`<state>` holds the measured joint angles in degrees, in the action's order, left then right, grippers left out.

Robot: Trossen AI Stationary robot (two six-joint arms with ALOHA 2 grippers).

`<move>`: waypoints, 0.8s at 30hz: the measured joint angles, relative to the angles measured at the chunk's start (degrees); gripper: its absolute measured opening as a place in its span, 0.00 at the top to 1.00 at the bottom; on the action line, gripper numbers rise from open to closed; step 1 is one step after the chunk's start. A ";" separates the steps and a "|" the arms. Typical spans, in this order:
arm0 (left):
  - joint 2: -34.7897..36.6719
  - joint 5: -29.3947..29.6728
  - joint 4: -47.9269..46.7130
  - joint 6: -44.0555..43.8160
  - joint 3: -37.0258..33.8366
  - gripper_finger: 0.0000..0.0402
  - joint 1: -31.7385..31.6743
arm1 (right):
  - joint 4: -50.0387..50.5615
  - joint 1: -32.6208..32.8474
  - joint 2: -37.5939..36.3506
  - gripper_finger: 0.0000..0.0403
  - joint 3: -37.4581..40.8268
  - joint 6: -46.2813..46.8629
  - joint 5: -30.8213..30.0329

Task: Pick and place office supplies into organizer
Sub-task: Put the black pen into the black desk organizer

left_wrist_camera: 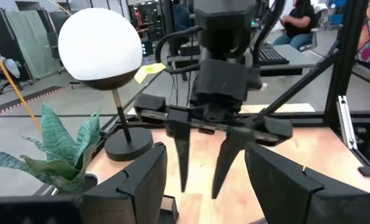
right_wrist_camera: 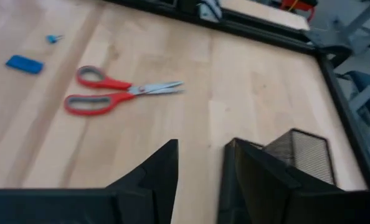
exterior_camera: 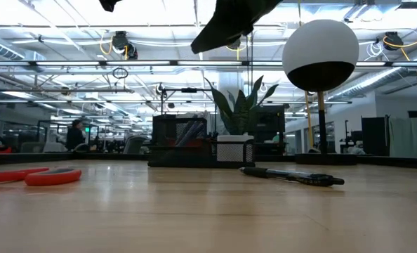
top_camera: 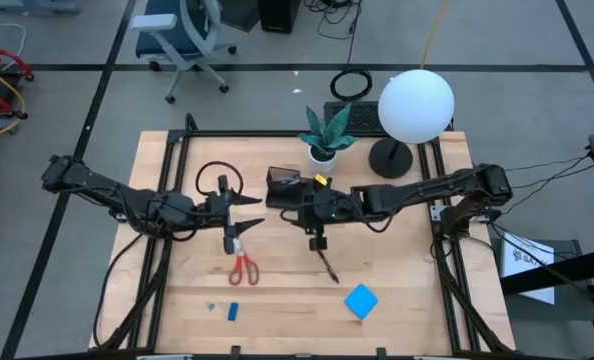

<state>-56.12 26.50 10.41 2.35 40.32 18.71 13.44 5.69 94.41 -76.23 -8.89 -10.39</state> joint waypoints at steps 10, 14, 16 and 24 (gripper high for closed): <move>0.00 -0.04 -3.56 -1.04 0.00 0.44 0.60 | 3.17 2.39 0.00 0.64 0.02 -0.65 -0.02; 0.00 -1.07 -4.23 -1.16 0.00 0.44 0.60 | 4.50 2.43 0.00 0.64 0.02 -0.67 -0.27; 0.00 -1.07 -4.94 -1.17 0.00 0.44 0.45 | 5.75 2.26 0.13 0.64 0.20 -0.67 -1.72; 0.00 -1.18 -6.21 -2.51 0.00 0.44 0.04 | 5.71 1.74 0.35 0.64 1.89 -0.32 -3.05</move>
<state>-56.12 25.32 4.20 -0.16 40.32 18.74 19.15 7.44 94.76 -74.33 -9.21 -13.45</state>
